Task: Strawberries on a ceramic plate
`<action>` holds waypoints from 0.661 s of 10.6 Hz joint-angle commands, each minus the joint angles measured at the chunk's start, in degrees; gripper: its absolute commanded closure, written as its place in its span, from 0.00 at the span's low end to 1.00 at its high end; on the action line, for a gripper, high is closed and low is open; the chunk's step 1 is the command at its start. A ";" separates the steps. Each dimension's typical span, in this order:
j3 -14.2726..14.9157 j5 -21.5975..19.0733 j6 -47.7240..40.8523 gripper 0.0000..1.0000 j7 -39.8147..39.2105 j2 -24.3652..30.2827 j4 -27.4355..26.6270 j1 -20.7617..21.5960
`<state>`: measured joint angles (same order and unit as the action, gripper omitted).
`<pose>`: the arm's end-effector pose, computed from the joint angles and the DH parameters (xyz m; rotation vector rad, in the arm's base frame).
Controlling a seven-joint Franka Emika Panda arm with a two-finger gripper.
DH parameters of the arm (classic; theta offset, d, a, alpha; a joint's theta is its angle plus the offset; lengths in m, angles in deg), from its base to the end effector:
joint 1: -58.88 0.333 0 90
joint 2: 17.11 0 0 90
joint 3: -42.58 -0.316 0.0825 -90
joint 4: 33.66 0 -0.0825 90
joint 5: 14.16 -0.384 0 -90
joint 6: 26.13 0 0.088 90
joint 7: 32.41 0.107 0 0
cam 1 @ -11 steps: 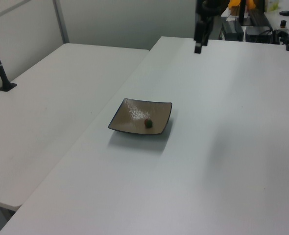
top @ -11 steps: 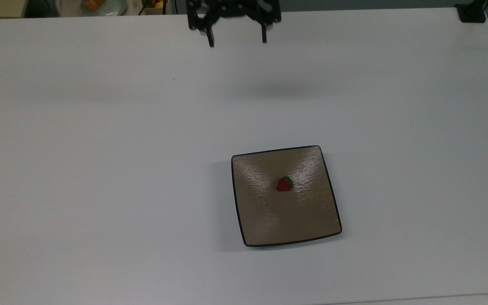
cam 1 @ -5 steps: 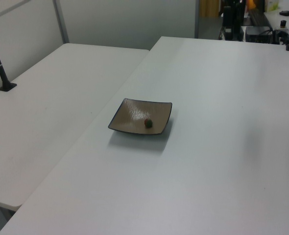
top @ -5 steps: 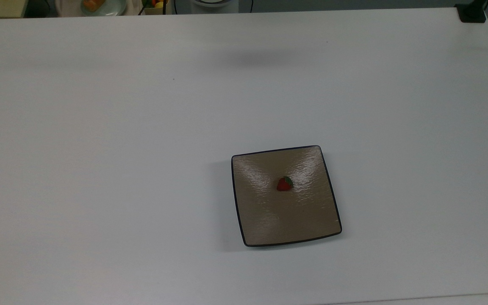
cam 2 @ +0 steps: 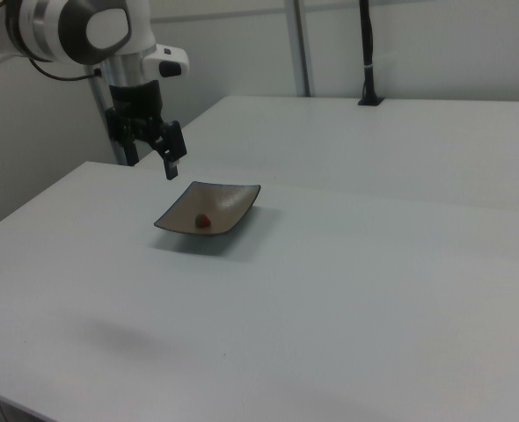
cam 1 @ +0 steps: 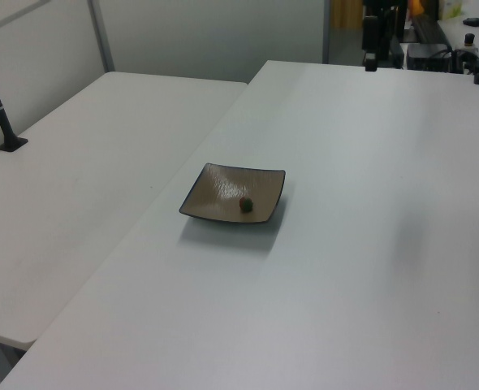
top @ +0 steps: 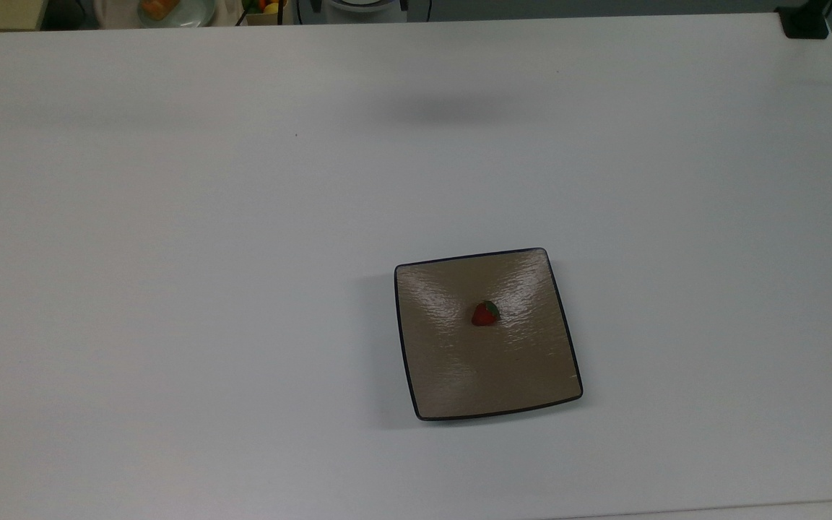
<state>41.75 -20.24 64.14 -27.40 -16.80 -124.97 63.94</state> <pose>0.5487 0.0680 0.6177 -3.0370 -0.0215 0.0346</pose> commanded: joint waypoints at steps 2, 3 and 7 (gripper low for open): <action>-0.40 1.16 6.05 0.00 -3.43 1.19 -3.26 -0.05; -0.49 2.55 6.76 0.00 -4.21 1.19 -3.44 -0.05; -0.49 3.09 6.76 0.00 -9.12 1.10 -3.44 -0.05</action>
<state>41.60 -18.32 69.39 -33.10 -16.81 -126.91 63.95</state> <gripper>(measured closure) 0.000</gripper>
